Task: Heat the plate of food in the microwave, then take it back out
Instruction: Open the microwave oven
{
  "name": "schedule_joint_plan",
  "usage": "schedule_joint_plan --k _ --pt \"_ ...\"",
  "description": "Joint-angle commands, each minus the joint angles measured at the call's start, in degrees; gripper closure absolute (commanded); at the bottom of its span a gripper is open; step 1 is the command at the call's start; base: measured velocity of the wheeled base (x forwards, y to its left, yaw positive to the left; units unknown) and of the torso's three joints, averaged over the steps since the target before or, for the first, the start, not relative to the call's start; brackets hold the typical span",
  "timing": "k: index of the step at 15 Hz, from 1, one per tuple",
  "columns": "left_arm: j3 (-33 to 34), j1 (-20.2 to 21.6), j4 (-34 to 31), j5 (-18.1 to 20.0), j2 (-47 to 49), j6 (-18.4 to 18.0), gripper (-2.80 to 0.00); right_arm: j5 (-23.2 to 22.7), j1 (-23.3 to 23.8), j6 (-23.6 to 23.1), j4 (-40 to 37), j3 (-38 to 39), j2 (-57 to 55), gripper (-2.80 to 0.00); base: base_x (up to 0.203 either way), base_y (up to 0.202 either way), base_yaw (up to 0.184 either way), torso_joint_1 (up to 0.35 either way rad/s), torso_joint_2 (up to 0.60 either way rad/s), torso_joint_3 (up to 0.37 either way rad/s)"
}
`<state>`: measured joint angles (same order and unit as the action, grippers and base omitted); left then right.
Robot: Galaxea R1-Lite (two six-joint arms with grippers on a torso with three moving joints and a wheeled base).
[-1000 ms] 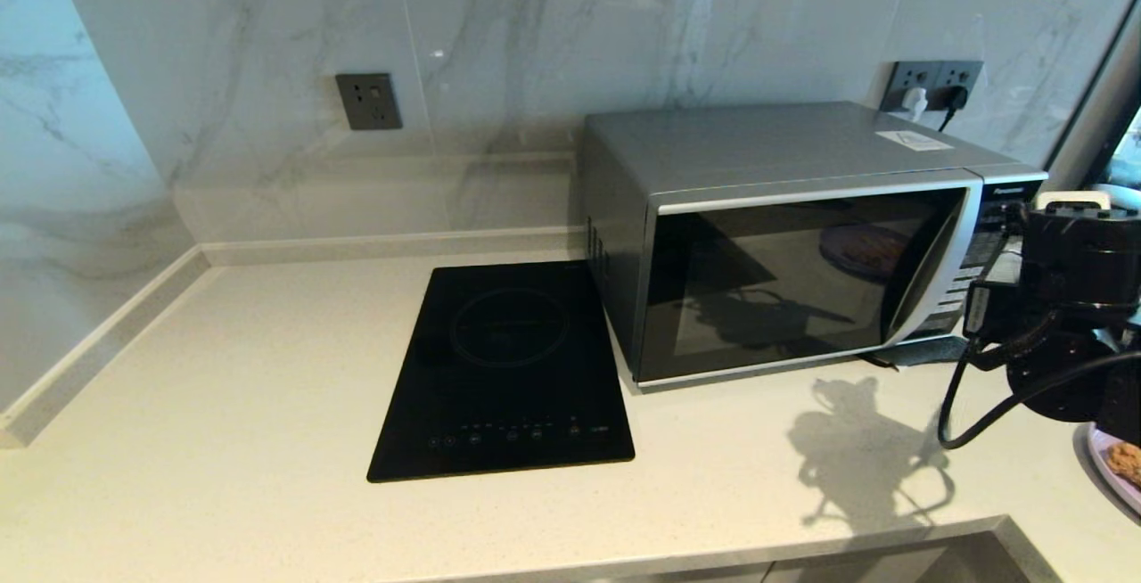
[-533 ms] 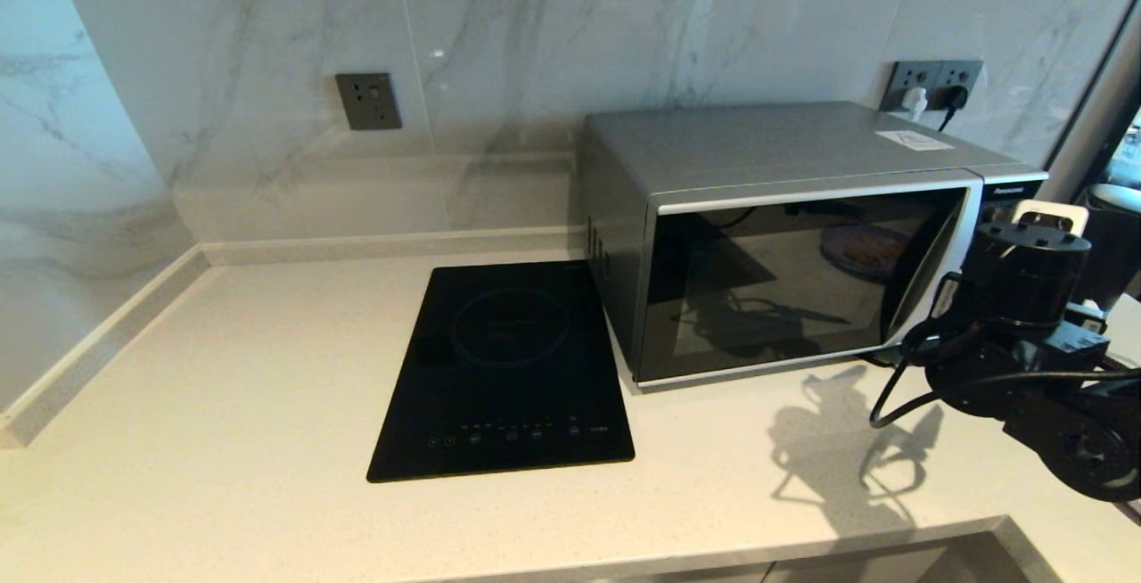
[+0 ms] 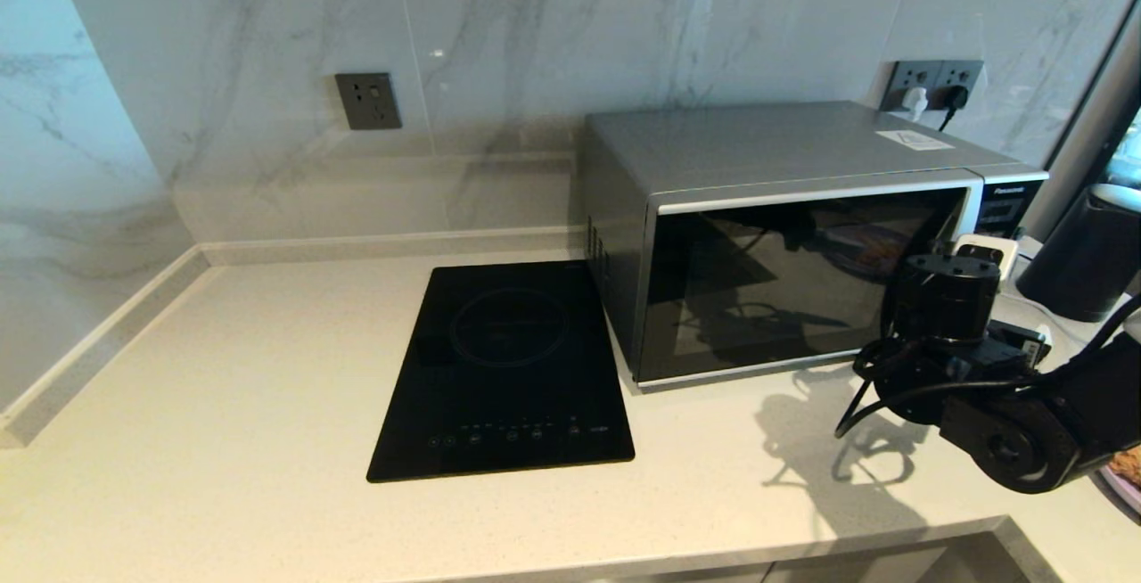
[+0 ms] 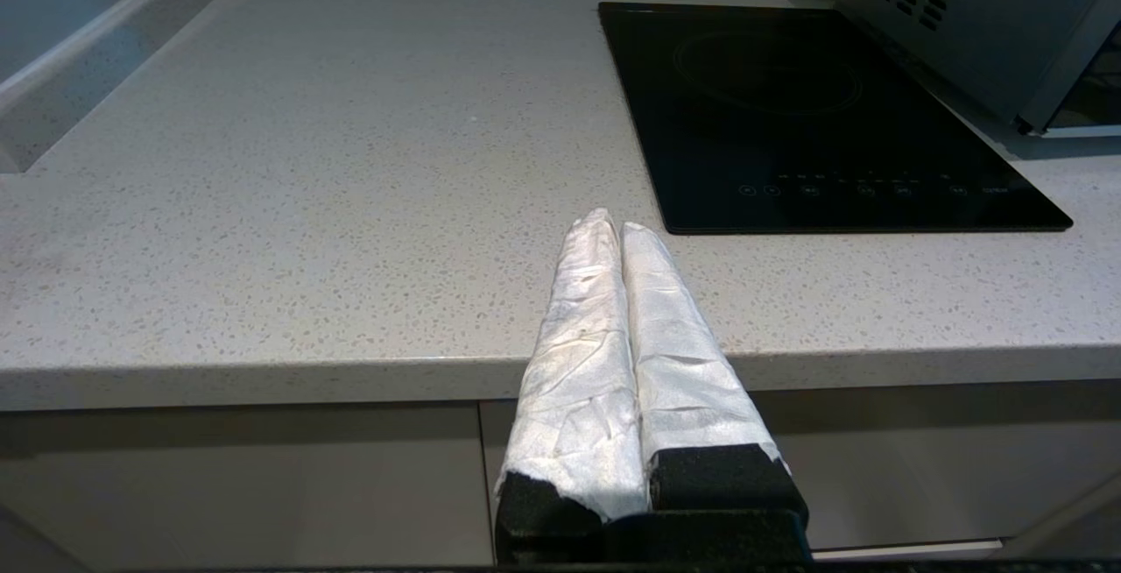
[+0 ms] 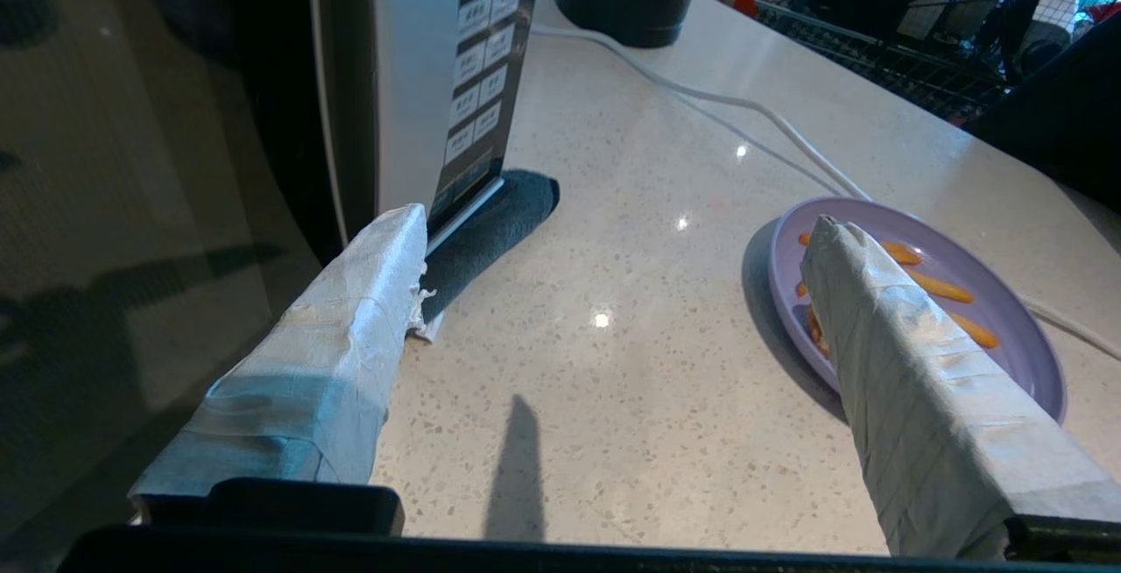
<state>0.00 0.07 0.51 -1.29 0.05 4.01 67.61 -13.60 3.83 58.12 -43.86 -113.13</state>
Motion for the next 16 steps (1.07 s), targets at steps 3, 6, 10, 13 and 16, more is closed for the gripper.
schedule_joint_plan --k 3,6,10,13,16 --pt "0.0 0.01 0.02 -0.03 0.04 0.05 0.0 0.25 2.7 0.13 0.32 -2.72 -4.71 -2.8 0.0 0.0 0.0 0.0 0.0 0.0" --pt "0.0 0.01 0.02 -0.03 0.04 0.03 0.0 -0.08 4.4 0.04 0.24 -4.05 -5.83 -2.8 0.0 0.0 0.0 0.0 0.0 0.0" --pt "0.0 0.01 0.02 -0.03 0.04 0.03 0.0 -0.32 5.76 -0.05 0.24 -6.54 -7.73 -2.8 0.0 0.0 0.0 0.0 0.0 0.0" --pt "0.0 0.01 0.02 -0.03 0.04 0.03 0.0 -0.81 6.2 -0.1 0.23 -8.44 -9.02 -2.8 0.0 0.0 0.0 0.0 0.0 0.0" --pt "0.0 0.01 0.02 -0.03 0.04 0.12 0.0 -0.81 6.22 -0.14 0.23 -8.87 -10.0 -2.8 0.0 0.0 0.0 0.0 0.0 0.0"
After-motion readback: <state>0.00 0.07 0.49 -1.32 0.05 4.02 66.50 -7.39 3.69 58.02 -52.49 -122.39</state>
